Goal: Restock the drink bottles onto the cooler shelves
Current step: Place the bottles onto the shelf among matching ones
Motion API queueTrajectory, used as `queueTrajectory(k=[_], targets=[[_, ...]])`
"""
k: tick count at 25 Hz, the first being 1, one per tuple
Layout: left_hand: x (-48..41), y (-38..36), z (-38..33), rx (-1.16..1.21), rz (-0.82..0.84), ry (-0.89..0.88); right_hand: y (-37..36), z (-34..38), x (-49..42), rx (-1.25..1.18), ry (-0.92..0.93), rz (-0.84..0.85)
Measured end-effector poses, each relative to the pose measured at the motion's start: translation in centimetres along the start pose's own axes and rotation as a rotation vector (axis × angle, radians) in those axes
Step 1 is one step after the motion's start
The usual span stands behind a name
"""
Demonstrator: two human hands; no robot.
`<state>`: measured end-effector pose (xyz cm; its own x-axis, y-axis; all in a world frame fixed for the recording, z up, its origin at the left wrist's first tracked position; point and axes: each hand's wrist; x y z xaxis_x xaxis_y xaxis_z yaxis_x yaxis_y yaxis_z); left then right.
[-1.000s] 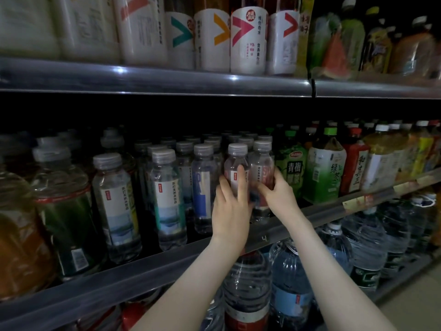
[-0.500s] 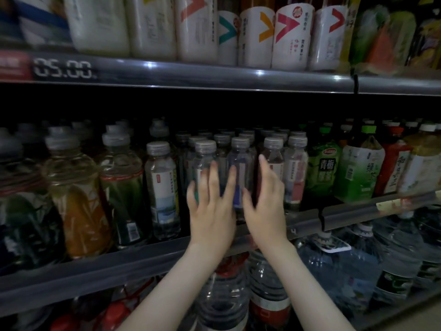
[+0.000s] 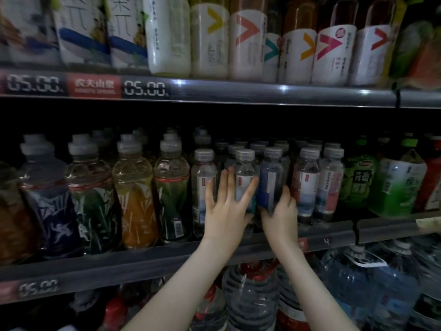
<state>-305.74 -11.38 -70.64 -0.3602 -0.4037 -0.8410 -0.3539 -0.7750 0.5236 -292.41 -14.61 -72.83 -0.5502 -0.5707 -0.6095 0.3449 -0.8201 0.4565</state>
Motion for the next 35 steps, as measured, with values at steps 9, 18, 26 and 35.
queueTrajectory(k=[9,18,26,35], targets=[[3.3,4.4,8.7,-0.069,-0.243,0.194,-1.5,11.3,5.4,-0.216,0.592,-0.121],[4.9,5.0,19.1,-0.187,-0.046,0.164,-7.8,18.0,4.6,0.224,0.386,-0.055],[3.5,3.7,18.2,0.006,-0.062,0.308,-6.0,15.4,7.5,-0.331,0.525,-0.114],[4.5,5.1,16.5,0.447,-0.228,0.336,-1.8,14.8,7.3,-0.602,0.472,-0.304]])
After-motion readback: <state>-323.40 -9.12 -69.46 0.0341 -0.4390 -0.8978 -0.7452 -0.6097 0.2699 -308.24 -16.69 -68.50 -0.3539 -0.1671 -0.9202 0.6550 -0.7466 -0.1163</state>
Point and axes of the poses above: each hand's wrist, its own x-axis away from the middle knuckle, its own y-axis out of the back of the hand, z = x × y, and after that the axes turned 6 degrees about y, right-handed
